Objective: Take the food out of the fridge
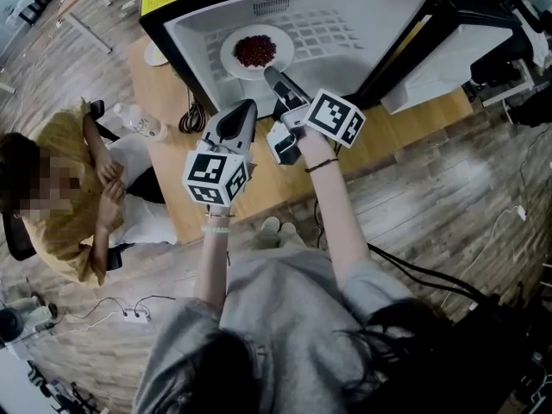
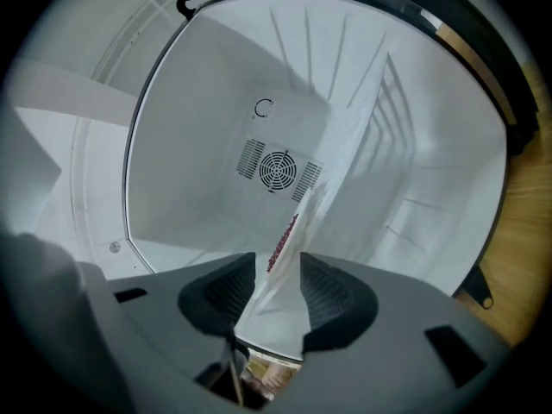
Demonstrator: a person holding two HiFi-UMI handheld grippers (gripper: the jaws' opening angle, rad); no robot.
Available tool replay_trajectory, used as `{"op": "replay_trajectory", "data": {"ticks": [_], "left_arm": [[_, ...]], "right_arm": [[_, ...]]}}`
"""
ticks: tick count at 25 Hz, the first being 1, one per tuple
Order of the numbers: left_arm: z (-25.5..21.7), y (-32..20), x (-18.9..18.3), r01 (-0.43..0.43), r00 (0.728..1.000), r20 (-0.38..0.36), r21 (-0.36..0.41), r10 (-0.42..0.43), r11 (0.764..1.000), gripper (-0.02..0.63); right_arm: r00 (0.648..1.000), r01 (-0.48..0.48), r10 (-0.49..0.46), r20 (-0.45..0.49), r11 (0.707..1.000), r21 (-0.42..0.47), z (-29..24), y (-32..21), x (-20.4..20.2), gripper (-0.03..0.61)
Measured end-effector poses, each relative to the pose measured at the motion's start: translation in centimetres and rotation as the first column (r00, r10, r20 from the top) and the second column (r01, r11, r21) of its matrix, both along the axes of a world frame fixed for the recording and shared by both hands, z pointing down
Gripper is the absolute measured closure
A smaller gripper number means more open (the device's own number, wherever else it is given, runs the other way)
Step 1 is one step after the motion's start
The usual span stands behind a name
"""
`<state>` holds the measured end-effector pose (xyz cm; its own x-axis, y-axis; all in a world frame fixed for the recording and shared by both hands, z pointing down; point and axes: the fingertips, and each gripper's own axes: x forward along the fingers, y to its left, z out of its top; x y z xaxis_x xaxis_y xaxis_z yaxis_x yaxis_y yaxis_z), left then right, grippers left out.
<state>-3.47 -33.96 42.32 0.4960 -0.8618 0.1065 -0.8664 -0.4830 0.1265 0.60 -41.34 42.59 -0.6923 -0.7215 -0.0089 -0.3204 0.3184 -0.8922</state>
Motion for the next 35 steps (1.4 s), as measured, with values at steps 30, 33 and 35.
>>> {"op": "replay_trajectory", "data": {"ticks": [30,33,35], "left_arm": [[-0.7,-0.1,-0.9,0.022,1.000,-0.002,0.017,-0.022,1.000,0.606],[-0.9,-0.1,-0.9,0.019,1.000,0.000,0.021,-0.019,1.000,0.606],[-1.0,0.1,-0.9,0.017,1.000,0.001,0.024,-0.017,1.000,0.606]], "right_arm": [[0.935,0.002,0.094,0.343,0.963,-0.269,0.9,-1.0,-0.1,0.539],[0.930,0.006,0.091,0.357,0.965,-0.263,0.9,-0.8,0.1,0.538],[0.928,0.011,0.085,0.363,0.967,-0.254,0.7,-0.5,0.2,0.538]]}}
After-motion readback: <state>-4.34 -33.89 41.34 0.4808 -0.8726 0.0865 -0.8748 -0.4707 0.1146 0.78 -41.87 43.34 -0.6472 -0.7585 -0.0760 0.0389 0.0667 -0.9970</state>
